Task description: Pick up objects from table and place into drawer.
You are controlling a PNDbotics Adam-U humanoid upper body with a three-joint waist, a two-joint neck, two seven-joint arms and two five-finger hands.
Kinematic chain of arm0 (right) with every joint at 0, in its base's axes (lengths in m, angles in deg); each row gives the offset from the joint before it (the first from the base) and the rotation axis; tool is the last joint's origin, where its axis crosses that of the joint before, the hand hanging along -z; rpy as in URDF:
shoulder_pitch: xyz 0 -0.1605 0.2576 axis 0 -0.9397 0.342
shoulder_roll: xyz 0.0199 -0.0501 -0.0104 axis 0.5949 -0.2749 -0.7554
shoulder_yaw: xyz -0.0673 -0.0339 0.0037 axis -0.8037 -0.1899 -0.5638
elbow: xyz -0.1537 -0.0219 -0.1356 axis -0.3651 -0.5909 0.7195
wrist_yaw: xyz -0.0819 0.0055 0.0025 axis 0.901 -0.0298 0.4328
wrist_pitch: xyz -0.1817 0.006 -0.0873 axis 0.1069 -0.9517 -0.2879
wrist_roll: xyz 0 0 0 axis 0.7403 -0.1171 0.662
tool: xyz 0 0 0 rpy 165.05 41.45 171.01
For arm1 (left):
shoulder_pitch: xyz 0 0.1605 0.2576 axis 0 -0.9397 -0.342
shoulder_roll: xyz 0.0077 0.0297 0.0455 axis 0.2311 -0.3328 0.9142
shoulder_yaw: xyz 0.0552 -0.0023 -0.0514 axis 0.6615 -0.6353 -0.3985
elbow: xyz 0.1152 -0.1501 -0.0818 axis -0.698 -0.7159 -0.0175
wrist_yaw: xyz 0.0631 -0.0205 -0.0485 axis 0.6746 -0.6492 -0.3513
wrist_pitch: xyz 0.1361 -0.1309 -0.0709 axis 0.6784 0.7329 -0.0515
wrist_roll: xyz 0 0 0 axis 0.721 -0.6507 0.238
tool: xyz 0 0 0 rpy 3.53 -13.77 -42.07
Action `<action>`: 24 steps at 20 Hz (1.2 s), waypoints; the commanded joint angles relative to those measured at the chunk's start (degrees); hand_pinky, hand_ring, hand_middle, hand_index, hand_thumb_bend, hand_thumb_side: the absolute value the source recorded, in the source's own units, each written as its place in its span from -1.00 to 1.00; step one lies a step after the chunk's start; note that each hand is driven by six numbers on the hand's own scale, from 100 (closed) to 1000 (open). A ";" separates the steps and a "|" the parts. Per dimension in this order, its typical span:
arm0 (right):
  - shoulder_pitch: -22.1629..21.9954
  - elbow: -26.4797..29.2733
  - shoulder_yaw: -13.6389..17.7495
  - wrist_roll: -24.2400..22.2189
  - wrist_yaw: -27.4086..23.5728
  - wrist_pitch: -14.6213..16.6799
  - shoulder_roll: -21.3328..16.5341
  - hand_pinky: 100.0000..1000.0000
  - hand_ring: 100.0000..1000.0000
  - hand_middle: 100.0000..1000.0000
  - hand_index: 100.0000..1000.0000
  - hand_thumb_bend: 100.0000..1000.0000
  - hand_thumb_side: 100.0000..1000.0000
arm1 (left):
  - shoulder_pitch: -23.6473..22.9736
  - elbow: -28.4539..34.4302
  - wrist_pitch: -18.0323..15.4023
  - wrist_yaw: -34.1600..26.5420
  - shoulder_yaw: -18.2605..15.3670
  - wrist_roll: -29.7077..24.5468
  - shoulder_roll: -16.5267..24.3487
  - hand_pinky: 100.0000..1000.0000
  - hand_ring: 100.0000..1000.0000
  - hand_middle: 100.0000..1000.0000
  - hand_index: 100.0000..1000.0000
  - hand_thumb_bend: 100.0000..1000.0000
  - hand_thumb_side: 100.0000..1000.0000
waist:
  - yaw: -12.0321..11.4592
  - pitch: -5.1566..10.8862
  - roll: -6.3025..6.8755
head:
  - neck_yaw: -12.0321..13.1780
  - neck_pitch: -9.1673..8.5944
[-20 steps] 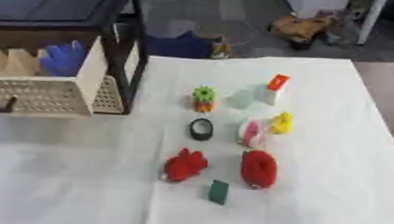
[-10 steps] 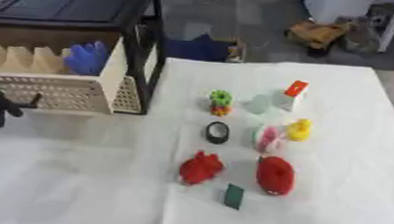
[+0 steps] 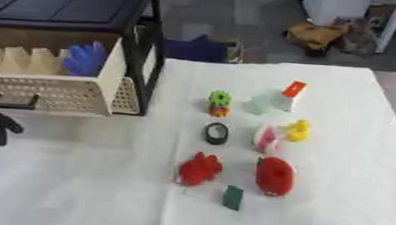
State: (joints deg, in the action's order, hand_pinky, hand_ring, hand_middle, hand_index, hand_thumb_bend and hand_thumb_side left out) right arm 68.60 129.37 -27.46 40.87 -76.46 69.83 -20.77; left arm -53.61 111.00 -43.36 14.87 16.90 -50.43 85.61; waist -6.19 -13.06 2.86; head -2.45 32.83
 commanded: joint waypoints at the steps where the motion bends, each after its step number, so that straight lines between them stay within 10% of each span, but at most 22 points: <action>1: 0.37 0.95 0.93 0.21 0.15 -0.08 -0.91 0.43 0.42 0.36 0.67 -1.00 1.00 | -0.17 0.67 2.43 -0.52 0.87 -1.80 2.51 0.22 0.47 0.46 0.94 -1.00 1.00 | 0.16 0.83 -0.15 | 0.00 -0.55; 13: -0.26 0.95 1.22 0.23 0.09 -0.27 -0.28 0.43 0.41 0.36 0.66 -1.00 1.00 | 0.05 0.67 12.17 -1.21 3.22 -3.29 2.32 0.21 0.51 0.62 1.00 -1.00 1.00 | 0.78 0.49 -0.21 | 0.85 -1.03; 24: -0.16 0.95 1.57 0.37 -0.32 -0.01 0.79 0.43 0.41 0.35 0.66 -1.00 1.00 | 1.04 0.67 14.36 0.74 2.27 -2.14 1.73 0.18 0.47 0.48 0.98 -1.00 1.00 | 0.97 0.31 -0.09 | 0.70 -1.11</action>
State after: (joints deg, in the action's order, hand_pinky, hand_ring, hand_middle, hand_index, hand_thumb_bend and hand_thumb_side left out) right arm 68.05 129.37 -26.51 41.13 -76.67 69.74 -18.90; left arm -53.42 111.00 -30.80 15.09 20.29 -51.24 86.05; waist -5.25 -13.46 2.86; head -1.83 32.41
